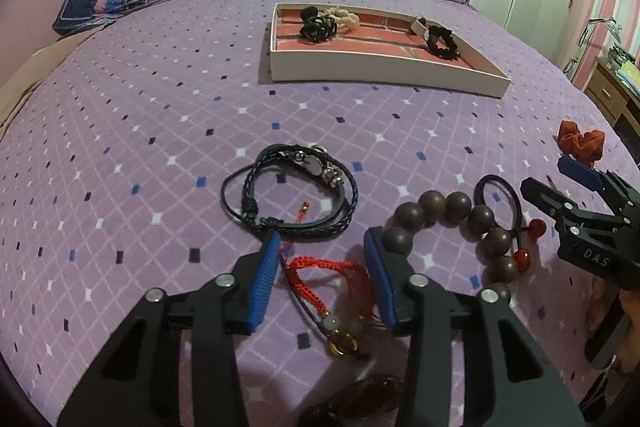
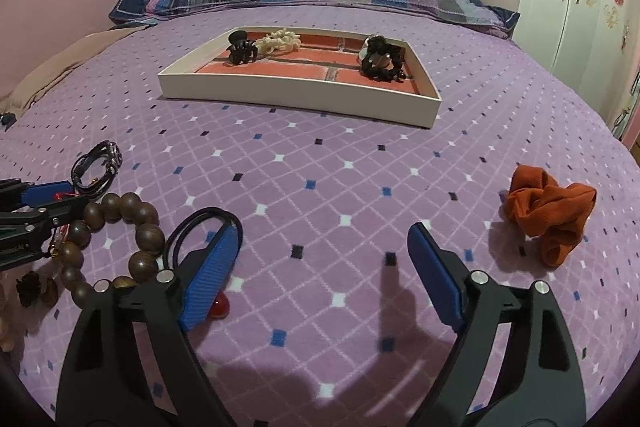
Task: Organize jewelry
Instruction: 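Grasp the red string bracelet with the left tool while the right tool grasps the black red-beaded hair tie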
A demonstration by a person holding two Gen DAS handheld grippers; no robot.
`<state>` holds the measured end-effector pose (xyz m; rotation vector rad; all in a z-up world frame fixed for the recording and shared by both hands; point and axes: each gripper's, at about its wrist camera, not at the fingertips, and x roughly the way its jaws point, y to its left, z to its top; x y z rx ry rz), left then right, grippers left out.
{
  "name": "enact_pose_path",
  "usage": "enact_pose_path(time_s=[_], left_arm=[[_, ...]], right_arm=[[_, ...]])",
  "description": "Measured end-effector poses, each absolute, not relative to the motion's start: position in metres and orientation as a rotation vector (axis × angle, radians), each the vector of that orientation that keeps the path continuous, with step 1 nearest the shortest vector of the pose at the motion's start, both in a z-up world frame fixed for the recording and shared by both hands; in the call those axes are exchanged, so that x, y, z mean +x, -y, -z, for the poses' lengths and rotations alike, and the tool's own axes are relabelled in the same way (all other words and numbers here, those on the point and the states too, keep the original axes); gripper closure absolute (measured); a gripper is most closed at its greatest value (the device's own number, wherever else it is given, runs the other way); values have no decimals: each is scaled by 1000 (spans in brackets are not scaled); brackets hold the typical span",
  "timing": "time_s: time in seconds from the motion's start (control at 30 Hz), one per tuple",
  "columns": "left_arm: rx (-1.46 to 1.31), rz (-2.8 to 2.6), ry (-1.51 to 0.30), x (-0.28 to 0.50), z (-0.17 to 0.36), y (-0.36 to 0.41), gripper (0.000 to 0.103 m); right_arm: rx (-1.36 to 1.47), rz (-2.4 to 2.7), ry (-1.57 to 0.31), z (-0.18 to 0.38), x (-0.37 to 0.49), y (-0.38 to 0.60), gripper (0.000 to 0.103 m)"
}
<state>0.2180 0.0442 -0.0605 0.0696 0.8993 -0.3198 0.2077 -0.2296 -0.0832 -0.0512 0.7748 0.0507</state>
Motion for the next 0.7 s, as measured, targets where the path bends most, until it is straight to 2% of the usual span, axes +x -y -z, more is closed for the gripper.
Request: enact_pose_path(time_s=[0.23,0.43,0.7], left_arm=[[70,314,-897,219,62,-45,64],[81,309,-894,218,63,-44,65],[109,287,-891,215,63,-43,70]], right_arm=[[-21,-82,-810,90,210,224,31],[52,-94,-803,85,208,223,32],[43,-109,-814,86,209,219,35]])
